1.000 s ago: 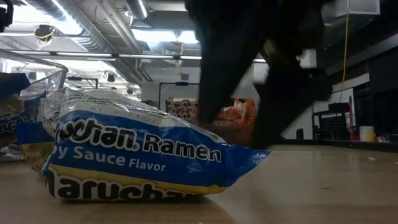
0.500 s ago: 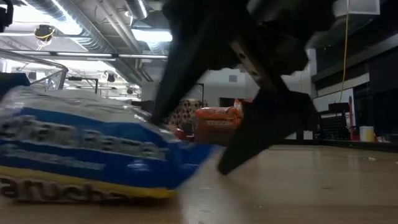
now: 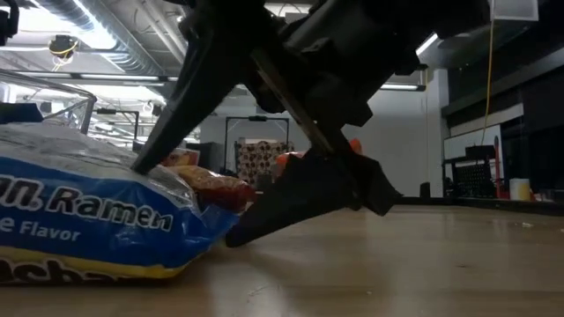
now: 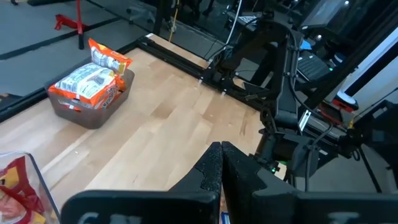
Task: Sort Maruchan noodles
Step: Put the blue noodle pack into the bottom transparent bin
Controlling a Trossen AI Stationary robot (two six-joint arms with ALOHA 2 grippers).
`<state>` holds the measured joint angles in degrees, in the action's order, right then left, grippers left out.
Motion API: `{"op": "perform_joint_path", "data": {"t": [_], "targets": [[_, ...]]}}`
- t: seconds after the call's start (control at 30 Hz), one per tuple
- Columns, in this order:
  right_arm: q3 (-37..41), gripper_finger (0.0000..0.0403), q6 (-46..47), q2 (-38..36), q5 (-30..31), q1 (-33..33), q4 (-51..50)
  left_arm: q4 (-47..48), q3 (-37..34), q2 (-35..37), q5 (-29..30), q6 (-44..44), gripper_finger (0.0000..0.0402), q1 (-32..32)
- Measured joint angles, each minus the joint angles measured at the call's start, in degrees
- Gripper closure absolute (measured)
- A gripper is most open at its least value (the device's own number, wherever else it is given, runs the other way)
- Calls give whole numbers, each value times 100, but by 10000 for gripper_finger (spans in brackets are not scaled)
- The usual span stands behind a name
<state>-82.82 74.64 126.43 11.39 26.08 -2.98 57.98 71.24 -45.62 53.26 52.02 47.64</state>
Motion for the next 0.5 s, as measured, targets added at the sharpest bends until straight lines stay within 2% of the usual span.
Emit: {"op": "perform_joint_path", "data": {"t": [0.5], "targets": [[14, 364, -142, 29, -54, -23, 185, -2, 0, -1, 14, -17, 401, 2]]}}
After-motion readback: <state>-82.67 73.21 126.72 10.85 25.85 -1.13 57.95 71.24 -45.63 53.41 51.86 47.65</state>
